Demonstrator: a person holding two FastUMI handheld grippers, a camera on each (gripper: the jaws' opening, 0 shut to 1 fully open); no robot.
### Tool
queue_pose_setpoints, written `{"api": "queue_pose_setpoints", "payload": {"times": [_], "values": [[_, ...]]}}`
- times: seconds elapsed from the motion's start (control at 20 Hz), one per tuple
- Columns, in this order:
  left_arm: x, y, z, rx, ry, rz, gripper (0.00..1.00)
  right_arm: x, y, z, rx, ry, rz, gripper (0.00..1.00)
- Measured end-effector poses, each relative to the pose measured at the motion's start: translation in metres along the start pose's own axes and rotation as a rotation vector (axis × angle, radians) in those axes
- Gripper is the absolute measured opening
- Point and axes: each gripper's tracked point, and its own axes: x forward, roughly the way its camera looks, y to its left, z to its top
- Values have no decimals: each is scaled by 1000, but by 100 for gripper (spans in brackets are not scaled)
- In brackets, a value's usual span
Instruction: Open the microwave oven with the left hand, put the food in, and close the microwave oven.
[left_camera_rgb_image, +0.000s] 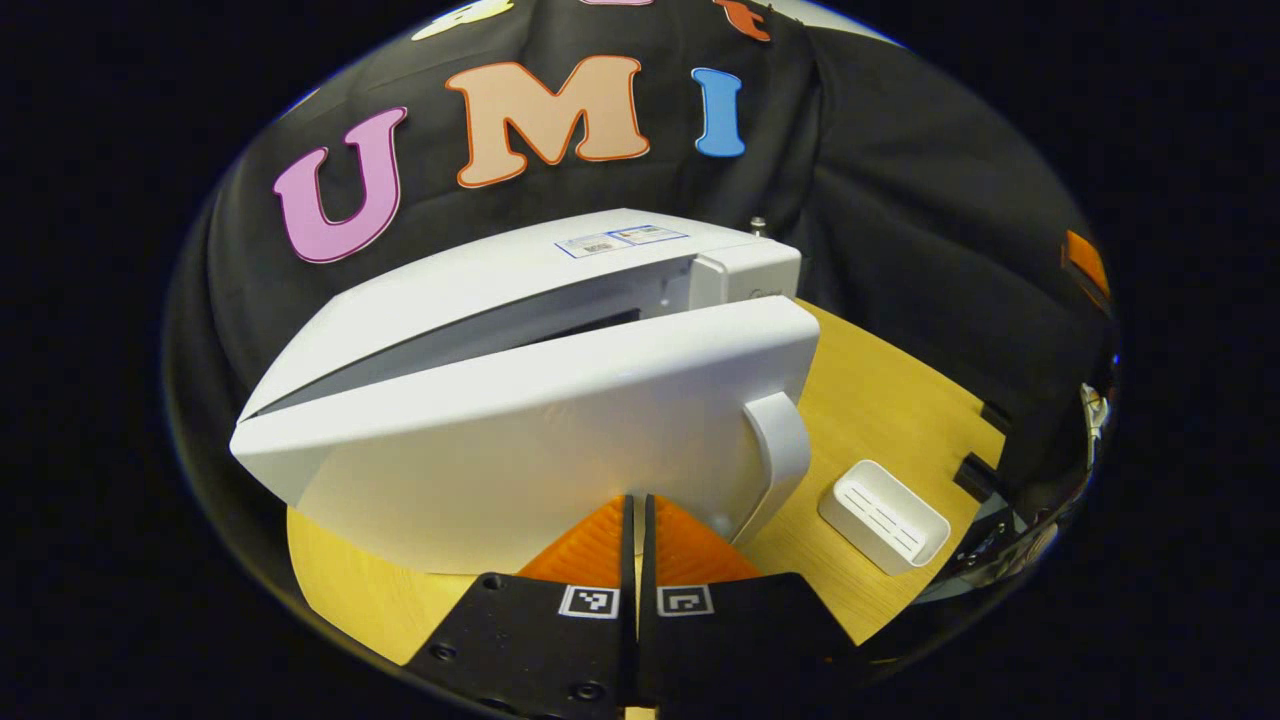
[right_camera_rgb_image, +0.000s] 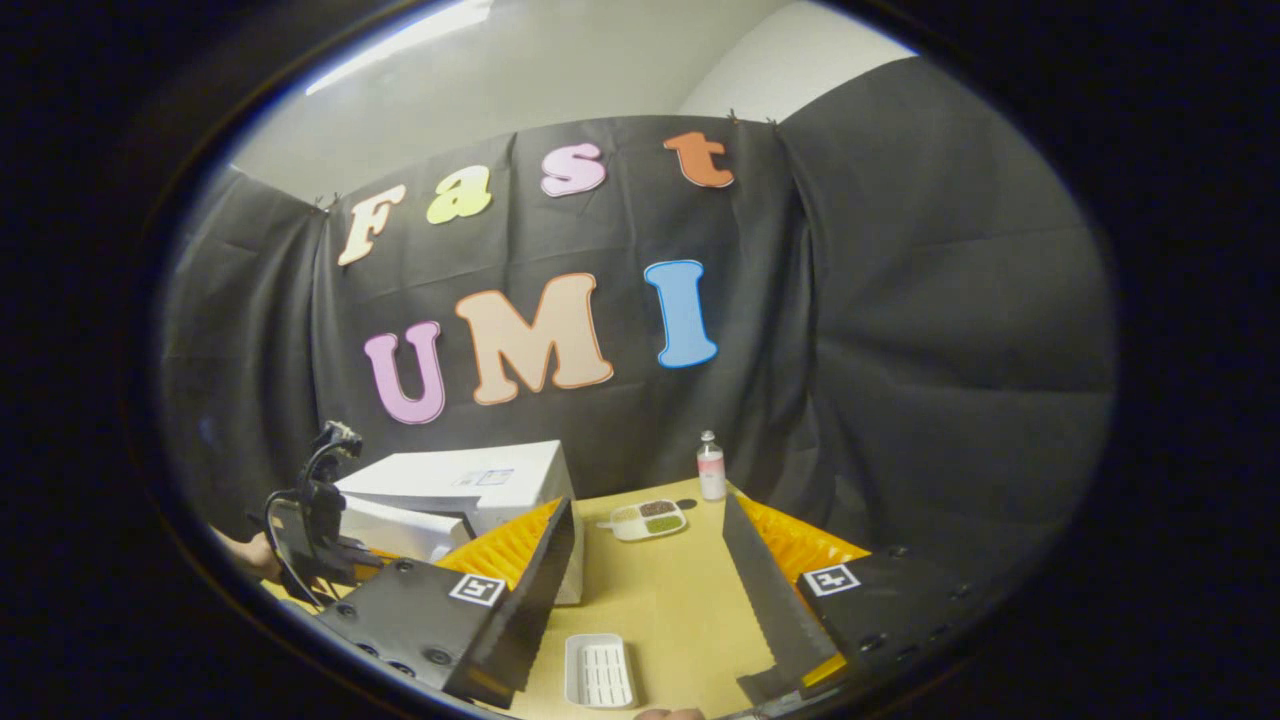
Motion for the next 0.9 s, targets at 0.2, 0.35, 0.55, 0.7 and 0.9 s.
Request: {"api": "queue_pose_setpoints", "payload": {"times": [0.2,0.35,0.55,0.7,0.9], "values": [[8,13,20,89,-54,117,0,0,1,-7,-12,20,6,92],[16,19,30,104,-74,166,0,3,1,-6,-7,20,2,92],[36,2,30,8,-51,54,0,8,0,-6,-6,20,-4,82],[40,0,27,-28,-44,31,0,10,-1,-6,-7,24,-6,82],[48,6,25,-121,-52,62,0,13,2,-3,-3,29,7,92]]}}
